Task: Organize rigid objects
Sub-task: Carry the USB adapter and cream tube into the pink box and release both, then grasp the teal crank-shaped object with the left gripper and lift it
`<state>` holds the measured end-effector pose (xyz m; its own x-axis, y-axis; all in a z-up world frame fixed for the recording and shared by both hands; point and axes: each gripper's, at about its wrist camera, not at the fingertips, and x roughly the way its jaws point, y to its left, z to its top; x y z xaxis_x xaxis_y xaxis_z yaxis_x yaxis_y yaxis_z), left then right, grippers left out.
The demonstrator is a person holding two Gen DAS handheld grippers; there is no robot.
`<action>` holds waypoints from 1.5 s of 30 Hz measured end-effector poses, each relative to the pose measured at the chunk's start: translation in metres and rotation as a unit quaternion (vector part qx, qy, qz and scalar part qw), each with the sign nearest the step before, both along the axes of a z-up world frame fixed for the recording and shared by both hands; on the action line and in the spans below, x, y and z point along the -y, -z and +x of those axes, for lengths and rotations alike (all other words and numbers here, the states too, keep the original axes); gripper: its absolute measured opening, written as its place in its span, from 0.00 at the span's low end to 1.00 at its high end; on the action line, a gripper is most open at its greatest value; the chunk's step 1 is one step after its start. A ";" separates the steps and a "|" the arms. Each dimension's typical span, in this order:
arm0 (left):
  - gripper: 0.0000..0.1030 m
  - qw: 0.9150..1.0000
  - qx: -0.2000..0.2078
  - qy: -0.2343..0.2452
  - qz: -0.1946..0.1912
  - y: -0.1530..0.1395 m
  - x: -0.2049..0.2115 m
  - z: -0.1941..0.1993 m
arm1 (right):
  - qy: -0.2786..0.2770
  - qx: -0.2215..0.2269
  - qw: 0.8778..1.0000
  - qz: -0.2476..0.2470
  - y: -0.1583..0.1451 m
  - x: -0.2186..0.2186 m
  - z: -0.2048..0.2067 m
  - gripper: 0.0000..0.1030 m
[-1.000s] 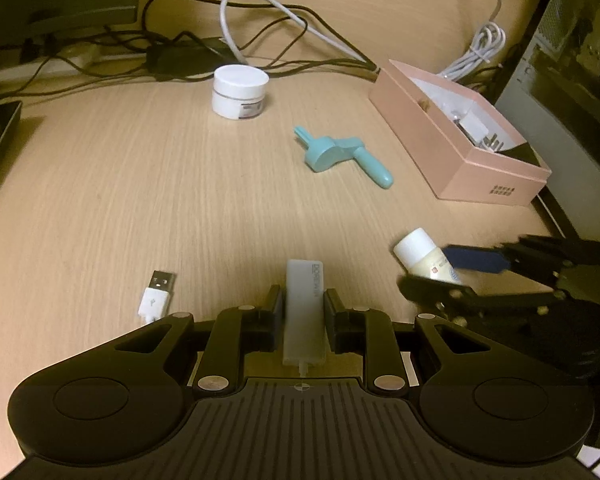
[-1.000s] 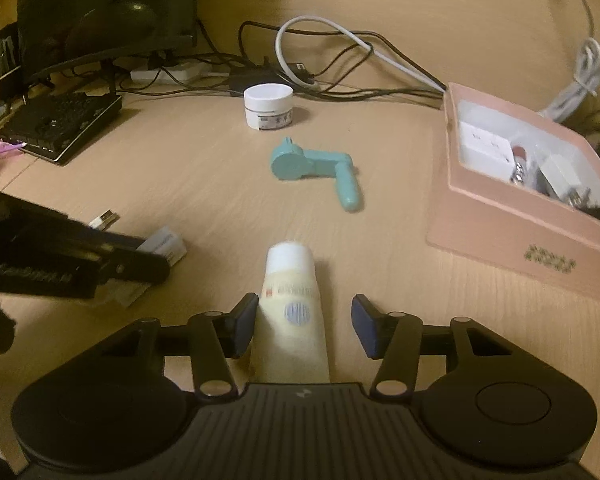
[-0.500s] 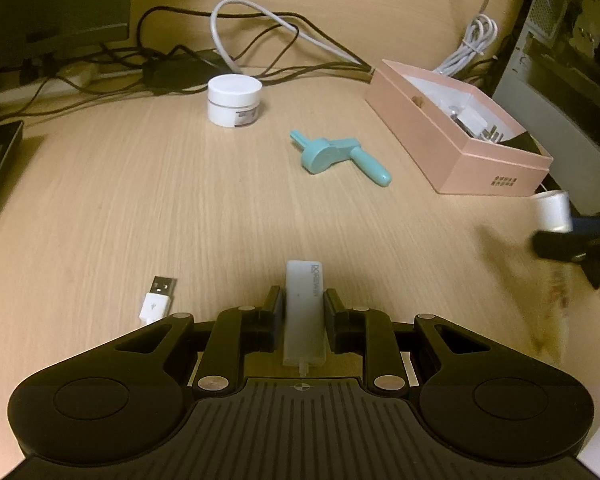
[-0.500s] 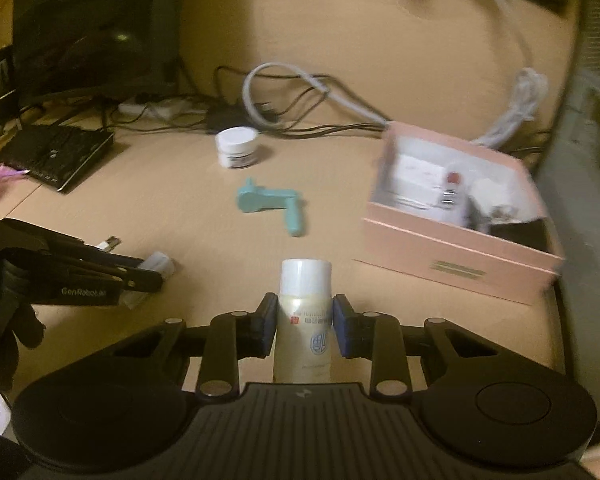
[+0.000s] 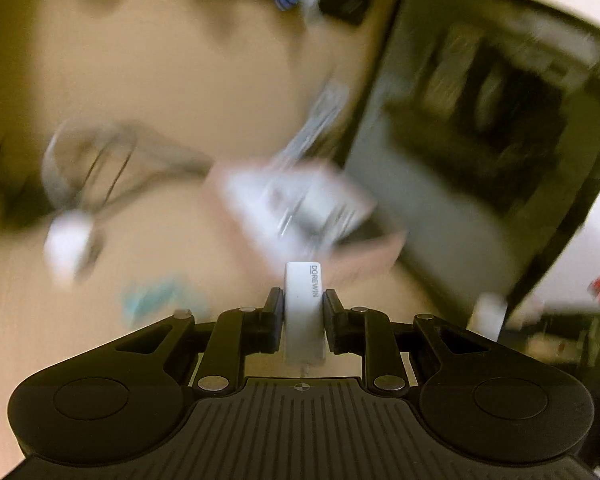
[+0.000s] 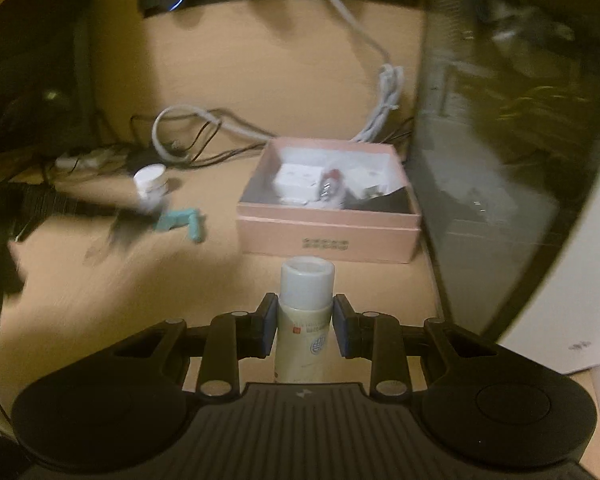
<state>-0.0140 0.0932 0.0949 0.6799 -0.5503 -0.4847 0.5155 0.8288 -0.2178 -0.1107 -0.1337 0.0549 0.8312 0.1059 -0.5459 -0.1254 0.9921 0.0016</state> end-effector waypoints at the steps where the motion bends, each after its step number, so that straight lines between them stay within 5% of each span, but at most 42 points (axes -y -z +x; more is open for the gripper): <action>1: 0.24 1.000 0.018 0.010 0.000 -0.017 0.012 0.007 | 0.005 0.006 1.000 0.004 -0.001 0.004 -0.003 0.28; 5: 0.24 0.998 0.052 0.009 -0.023 -0.077 0.050 0.054 | 0.026 0.030 0.999 0.005 -0.007 0.016 -0.007 0.28; 10: 0.25 0.993 0.041 -0.038 -0.100 -0.085 0.052 0.098 | 0.048 0.033 0.998 0.006 -0.002 0.025 -0.009 0.28; 15: 0.25 0.993 0.014 -0.079 -0.082 -0.045 0.025 0.089 | 0.053 0.005 0.998 0.019 0.016 0.033 -0.010 0.28; 21: 0.25 0.991 -0.099 -0.085 0.000 0.036 -0.003 0.039 | 0.032 -0.006 0.999 0.009 0.021 0.025 0.002 0.28; 26: 0.25 0.981 -0.163 -0.104 -0.008 0.072 -0.032 -0.008 | 0.008 0.035 0.999 0.017 -0.016 0.019 0.026 0.28; 32: 0.25 0.973 -0.160 -0.164 -0.025 0.066 -0.078 -0.022 | 0.013 0.137 0.990 -0.028 -0.104 0.007 0.089 0.28; 36: 0.25 0.961 -0.150 -0.228 -0.040 0.066 -0.112 -0.030 | 0.028 0.134 0.989 -0.055 -0.134 -0.003 0.140 0.55; 39: 0.25 0.955 -0.150 -0.252 -0.045 0.070 -0.132 -0.038 | 0.017 0.111 0.993 -0.047 -0.118 -0.016 0.147 0.55; 45: 0.25 0.946 -0.167 -0.276 -0.037 0.082 -0.153 -0.040 | -0.064 0.062 0.995 -0.050 -0.038 -0.065 0.116 0.62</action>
<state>-0.0545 0.2461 0.0132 0.6890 -0.1970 -0.6975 -0.0996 0.9275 -0.3603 0.0053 -0.0688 0.0930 0.8760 0.1650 -0.4533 -0.2431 0.9626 -0.1193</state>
